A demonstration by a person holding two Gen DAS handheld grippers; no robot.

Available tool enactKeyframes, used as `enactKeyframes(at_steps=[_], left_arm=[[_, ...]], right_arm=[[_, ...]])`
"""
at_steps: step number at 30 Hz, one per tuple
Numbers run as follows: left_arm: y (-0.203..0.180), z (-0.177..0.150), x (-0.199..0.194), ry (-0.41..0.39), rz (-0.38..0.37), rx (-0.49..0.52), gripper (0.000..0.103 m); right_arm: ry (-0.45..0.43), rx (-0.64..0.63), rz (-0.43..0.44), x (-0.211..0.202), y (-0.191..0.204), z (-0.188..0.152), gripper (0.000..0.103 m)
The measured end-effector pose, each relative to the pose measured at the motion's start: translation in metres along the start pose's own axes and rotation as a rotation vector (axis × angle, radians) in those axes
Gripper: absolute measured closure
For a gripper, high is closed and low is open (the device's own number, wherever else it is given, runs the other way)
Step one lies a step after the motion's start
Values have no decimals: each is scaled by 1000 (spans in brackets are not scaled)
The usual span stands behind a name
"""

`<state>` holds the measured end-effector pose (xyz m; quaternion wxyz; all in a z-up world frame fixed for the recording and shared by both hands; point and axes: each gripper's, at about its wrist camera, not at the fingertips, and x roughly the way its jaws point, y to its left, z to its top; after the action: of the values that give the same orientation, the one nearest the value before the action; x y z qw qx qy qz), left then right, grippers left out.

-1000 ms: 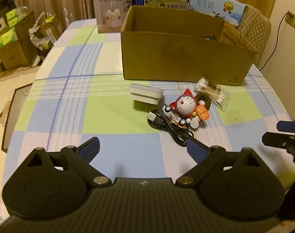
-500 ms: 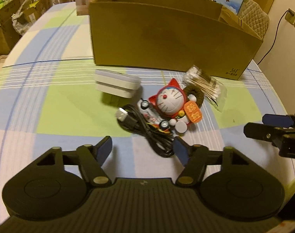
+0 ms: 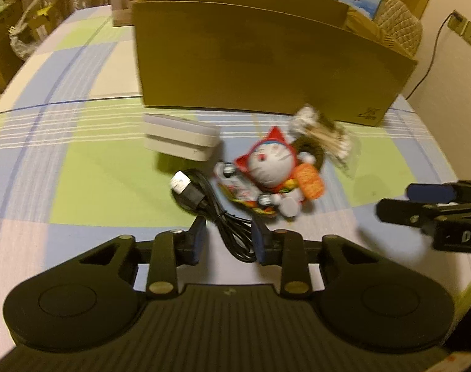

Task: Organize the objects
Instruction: 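Grasp the black USB cable with the left tool while the right tool grasps the Doraemon figure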

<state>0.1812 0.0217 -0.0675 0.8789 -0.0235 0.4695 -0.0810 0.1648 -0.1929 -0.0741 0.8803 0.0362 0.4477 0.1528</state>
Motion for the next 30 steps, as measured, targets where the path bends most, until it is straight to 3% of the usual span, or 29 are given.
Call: enactKeyframes(at_steps=[6,11,22,30], left_arm=[[6,-1,-4,-9,-32,-55,75],[3,-1,5,-6,-7,-50,62],[32,0,-11,1,56,-46,70],[38,2,-13,-9,25,-75,68]], right_arm=[[5,-8,7,2,2,1,36],[2,-59,31,7,7,2,36],[-46,-210,139,30,41,19,55],[-28,-335,143,64,63,29,57]])
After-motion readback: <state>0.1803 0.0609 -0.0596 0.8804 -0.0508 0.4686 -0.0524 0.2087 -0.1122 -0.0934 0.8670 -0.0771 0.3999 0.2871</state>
